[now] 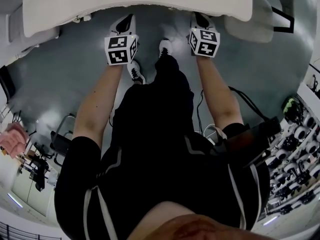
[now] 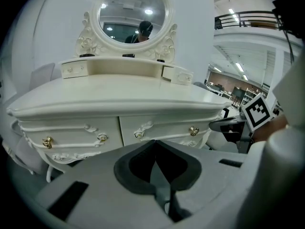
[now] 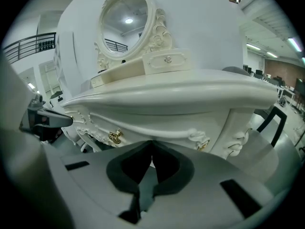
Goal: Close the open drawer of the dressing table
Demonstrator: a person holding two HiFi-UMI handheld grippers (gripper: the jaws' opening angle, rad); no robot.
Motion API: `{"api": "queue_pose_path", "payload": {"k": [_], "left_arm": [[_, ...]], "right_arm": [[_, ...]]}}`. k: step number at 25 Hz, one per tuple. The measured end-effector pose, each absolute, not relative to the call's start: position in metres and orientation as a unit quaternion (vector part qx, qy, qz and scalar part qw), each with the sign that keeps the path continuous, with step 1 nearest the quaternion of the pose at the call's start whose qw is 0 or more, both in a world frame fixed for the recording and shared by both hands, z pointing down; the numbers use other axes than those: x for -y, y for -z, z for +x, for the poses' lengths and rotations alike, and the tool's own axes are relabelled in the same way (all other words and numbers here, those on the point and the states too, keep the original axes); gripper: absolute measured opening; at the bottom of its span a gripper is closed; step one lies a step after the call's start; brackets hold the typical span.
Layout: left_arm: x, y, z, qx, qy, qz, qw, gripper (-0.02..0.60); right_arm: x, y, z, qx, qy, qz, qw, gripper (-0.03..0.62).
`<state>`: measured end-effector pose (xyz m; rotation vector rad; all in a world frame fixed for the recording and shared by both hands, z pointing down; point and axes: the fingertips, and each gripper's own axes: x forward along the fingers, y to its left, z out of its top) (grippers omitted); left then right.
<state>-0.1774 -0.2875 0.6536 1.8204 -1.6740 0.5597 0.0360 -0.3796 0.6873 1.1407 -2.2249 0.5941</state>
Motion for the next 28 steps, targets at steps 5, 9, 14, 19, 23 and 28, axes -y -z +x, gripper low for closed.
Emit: {"api": "queue_pose_path", "payload": {"k": [5,9,14,19,23,28], "left_arm": [[0.287,-0.640,-0.174,0.633,-0.195,0.691,0.289,0.005],[0.284,-0.634,-0.180,0.635,-0.193,0.693,0.282,0.005],[0.276,-0.624,-0.189,0.636,-0.193,0.695,0.273,0.005],[0.262,-0.606,-0.184,0.629,-0.188,0.707,0.263,0.005],[0.249,-0.589,-0.181,0.620,-0.178,0.721,0.253,0.005],[0.221,-0.562,-0.190,0.609,-0.167,0.739,0.235,0.005]], "right_arm": [[0.379,-0.694,0.030,0.833,-0.229,0.415,0.286,0.005],[0.379,-0.699,0.024,0.833,-0.239,0.410,0.285,0.005],[0.382,-0.697,0.029,0.829,-0.240,0.421,0.279,0.005],[0.374,-0.683,0.038,0.827,-0.218,0.432,0.287,0.006],[0.353,-0.664,0.037,0.826,-0.233,0.435,0.272,0.006],[0.317,-0.624,0.019,0.838,-0.236,0.429,0.240,0.006]]}}
